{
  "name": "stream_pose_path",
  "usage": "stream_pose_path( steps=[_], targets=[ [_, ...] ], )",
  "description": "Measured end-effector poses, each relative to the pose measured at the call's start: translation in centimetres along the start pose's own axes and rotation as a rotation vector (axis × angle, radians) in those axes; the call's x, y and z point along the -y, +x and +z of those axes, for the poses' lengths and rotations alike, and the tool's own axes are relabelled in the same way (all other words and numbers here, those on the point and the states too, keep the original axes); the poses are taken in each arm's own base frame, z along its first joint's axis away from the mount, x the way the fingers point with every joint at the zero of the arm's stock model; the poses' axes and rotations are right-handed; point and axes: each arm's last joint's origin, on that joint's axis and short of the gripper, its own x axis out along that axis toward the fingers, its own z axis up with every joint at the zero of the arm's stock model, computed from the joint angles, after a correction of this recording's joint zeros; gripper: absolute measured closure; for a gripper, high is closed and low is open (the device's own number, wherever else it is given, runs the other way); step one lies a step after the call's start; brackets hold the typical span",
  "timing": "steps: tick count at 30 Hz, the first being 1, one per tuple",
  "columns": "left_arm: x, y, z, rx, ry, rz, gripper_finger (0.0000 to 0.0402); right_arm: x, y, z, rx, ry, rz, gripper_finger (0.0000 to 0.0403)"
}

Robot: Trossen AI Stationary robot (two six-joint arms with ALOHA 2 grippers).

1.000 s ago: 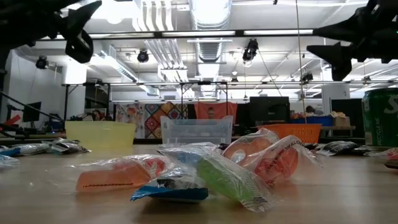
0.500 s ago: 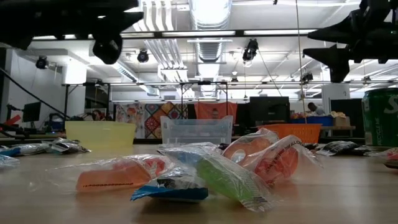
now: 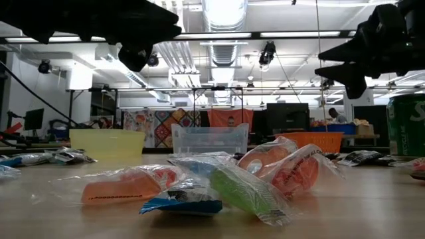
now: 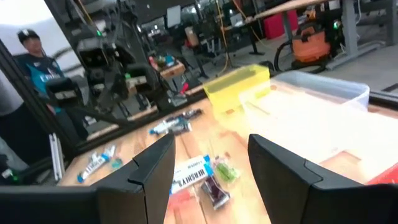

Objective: Organize candy in baskets
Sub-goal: Put the brown chocolate bar into the transparent bin

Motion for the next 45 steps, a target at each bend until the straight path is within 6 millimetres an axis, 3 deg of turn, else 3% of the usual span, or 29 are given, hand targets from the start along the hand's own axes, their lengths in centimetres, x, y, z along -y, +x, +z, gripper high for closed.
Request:
stream_pose_path(
  steps=[4, 12, 17, 25, 32, 45],
  targets=[
    [-0.2, -0.5, -0.1, -0.003, 0.001, 0.005, 0.0324, 0.0, 0.5, -0.2, -0.027, -0.007, -0.010, 0.0209],
    [-0.5, -0.9, -0.1, 0.019, -0.002, 0.064, 0.0324, -2.0, 3.0, 3.4, -0.026, -0.132, 0.010, 0.0209],
    [-0.5, -1.0, 0.0, 0.020, -0.003, 0.063, 0.0324, -2.7, 4.7, 4.1, -0.133, -0.163, -0.016, 0.0209],
    [-0.5, -1.0, -0.1, 0.013, -0.002, 0.065, 0.0324, -3.6, 7.2, 3.8, -0.441, -0.125, -0.089, 0.0209],
    [-0.5, -1.0, -0.1, 0.013, 0.000, 0.065, 0.0324, -4.9, 8.8, 3.3, -0.593, -0.156, -0.100, 0.0209],
    [-0.5, -1.0, -0.1, 0.013, 0.001, 0.064, 0.0324, -7.7, 9.5, 1.6, -0.850, -0.218, -0.107, 0.0209]
  ],
)
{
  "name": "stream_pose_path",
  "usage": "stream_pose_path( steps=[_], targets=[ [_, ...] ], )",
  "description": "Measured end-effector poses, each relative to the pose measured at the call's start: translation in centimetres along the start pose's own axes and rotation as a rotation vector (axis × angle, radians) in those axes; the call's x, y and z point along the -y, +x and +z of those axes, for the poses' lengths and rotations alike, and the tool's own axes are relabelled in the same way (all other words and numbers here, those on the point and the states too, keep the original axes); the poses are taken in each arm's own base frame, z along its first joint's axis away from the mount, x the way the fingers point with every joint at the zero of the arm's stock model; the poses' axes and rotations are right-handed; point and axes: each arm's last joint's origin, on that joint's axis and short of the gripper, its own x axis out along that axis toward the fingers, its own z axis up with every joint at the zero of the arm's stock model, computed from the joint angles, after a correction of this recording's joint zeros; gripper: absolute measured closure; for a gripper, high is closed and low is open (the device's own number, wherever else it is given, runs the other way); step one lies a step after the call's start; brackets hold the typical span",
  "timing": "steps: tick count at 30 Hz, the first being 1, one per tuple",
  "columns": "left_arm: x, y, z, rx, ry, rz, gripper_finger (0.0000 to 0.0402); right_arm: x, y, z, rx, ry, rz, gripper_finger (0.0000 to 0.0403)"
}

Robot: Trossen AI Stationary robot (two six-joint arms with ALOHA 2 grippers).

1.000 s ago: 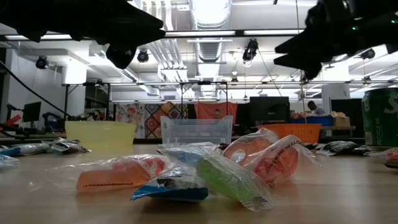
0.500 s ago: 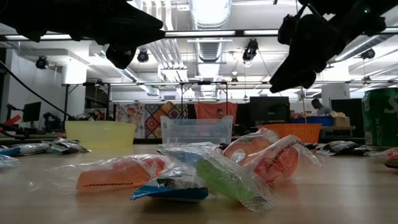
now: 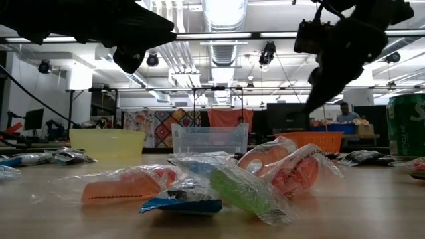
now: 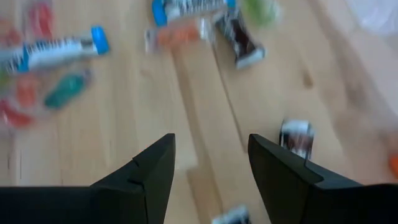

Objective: Organize candy in baskets
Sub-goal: Put the brown chocolate bar into the transparent bin

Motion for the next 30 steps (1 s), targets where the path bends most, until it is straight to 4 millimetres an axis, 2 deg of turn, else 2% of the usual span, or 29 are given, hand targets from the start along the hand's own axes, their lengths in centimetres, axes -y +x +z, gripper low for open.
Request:
stream_pose_path(
  steps=[7, 14, 21, 26, 30],
  targets=[
    [0.0, 0.0, 0.0, 0.001, -0.011, -0.001, 0.0324, -1.1, -0.6, -1.0, -0.129, 0.012, -0.023, 0.0209],
    [0.1, 0.2, -0.3, -0.017, -0.068, -0.017, 0.0324, -2.1, -0.8, -1.6, -0.148, -0.006, -0.007, 0.0209],
    [0.3, 0.1, -0.3, -0.026, -0.105, -0.042, 0.0324, -1.8, -0.9, -1.8, -0.137, -0.095, -0.101, 0.0209],
    [0.5, 0.0, -0.4, -0.028, -0.103, -0.049, 0.0324, -1.1, 0.4, -1.4, -0.103, -0.117, -0.234, 0.0209],
    [0.5, 0.0, -0.4, -0.029, -0.100, -0.049, 0.0324, -0.5, 2.1, -1.1, -0.114, -0.095, -0.258, 0.0209]
  ],
)
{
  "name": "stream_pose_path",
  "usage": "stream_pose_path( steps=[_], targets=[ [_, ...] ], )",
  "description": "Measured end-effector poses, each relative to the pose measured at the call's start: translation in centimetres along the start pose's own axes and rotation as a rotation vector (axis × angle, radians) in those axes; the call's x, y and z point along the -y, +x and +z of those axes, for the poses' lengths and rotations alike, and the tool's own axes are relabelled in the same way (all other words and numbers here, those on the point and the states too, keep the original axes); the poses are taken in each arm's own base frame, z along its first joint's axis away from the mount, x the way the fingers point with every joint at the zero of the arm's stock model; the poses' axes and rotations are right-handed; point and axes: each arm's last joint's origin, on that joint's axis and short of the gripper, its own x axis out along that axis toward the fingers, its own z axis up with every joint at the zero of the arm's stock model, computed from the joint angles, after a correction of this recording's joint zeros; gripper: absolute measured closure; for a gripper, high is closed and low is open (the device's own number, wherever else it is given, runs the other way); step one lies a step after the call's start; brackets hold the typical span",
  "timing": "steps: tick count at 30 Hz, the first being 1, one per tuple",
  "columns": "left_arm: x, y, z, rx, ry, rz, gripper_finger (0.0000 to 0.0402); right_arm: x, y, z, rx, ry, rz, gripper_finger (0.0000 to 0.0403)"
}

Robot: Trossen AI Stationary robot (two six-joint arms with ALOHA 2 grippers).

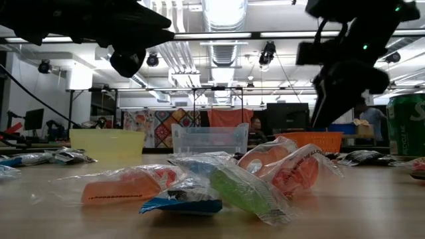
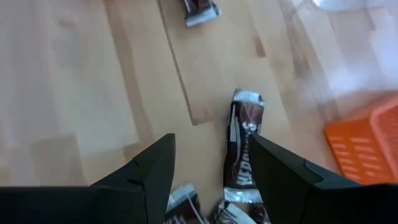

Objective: Organize candy in baskets
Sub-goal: Put the brown chocolate bar into the transparent bin

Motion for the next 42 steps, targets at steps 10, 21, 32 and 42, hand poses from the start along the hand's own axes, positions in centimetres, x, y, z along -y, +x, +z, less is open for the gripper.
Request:
stream_pose_path(
  steps=[10, 21, 32, 42],
  targets=[
    [0.0, 0.0, 0.0, 0.000, 0.027, 0.000, 0.0324, 1.7, 3.2, 0.0, -0.126, 0.088, -0.073, 0.0209],
    [0.0, 0.0, 0.0, 0.001, 0.044, 0.001, 0.0324, 2.1, 5.5, -0.4, -0.212, 0.086, -0.095, 0.0245],
    [0.0, 0.0, 0.0, 0.002, 0.030, 0.000, 0.0324, 2.2, 4.5, -0.1, -0.188, 0.076, -0.017, 0.0385],
    [0.7, -0.6, 0.6, 0.014, 0.013, -0.064, 0.0324, 2.7, 0.2, 2.7, 0.001, 0.099, 0.108, 0.0390]
  ],
)
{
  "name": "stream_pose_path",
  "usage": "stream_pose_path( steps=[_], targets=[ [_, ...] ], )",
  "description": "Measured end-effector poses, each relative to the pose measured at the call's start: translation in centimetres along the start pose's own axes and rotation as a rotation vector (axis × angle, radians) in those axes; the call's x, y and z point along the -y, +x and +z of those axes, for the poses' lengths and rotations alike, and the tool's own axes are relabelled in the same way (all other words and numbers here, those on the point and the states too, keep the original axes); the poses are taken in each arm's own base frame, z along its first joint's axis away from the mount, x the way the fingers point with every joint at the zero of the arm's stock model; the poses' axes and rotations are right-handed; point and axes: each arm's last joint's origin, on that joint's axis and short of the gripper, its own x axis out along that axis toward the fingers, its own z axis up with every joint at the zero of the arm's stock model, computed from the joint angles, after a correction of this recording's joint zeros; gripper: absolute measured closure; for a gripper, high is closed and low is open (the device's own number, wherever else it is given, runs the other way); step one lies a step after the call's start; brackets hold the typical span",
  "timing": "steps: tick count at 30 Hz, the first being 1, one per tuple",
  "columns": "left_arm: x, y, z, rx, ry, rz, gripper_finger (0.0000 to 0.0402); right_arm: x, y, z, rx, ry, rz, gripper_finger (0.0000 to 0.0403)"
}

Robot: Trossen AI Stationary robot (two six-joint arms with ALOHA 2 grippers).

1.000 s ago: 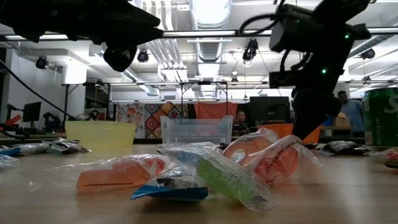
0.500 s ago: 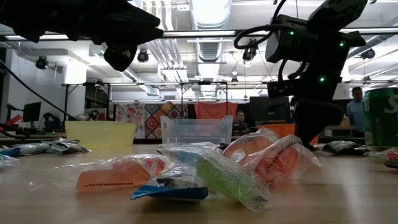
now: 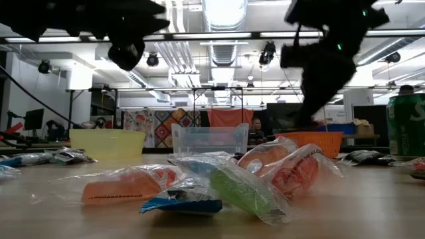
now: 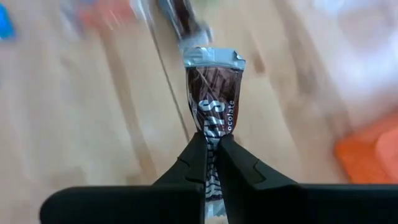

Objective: Organize candy in baskets
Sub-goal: Put the brown chocolate bar into the transparent bin

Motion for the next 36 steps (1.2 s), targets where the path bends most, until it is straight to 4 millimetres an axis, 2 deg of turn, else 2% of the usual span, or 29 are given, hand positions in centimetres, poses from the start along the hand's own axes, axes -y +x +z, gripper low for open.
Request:
stream_pose_path(
  steps=[8, 15, 19, 24, 26, 30, 36],
  targets=[
    [0.6, -2.2, 2.4, 0.059, 0.006, -0.075, 0.0324, 1.0, -3.1, 5.1, 0.175, -0.054, 0.002, 0.0390],
    [0.5, -4.0, 3.5, 0.056, 0.032, -0.064, 0.0324, 4.5, -3.1, 9.8, 0.229, -0.075, -0.088, 0.0390],
    [0.5, -4.1, 3.3, 0.040, 0.058, -0.057, 0.0324, 7.5, -2.2, 11.8, 0.218, -0.085, -0.157, 0.0390],
    [0.4, -3.6, 2.8, 0.010, 0.064, -0.046, 0.0324, 12.5, -1.2, 13.0, 0.168, 0.003, -0.233, 0.0390],
    [0.3, -3.4, 2.5, -0.002, 0.075, -0.042, 0.0324, 14.1, -0.5, 13.4, 0.184, -0.011, -0.185, 0.0390],
    [0.3, -3.2, 2.4, -0.007, 0.111, -0.038, 0.0324, 15.5, 1.7, 14.5, 0.302, -0.040, -0.011, 0.0390],
    [0.4, -3.6, 2.9, 0.027, 0.107, -0.049, 0.0324, 16.6, 6.6, 14.7, 0.271, -0.142, -0.030, 0.0390]
  ],
)
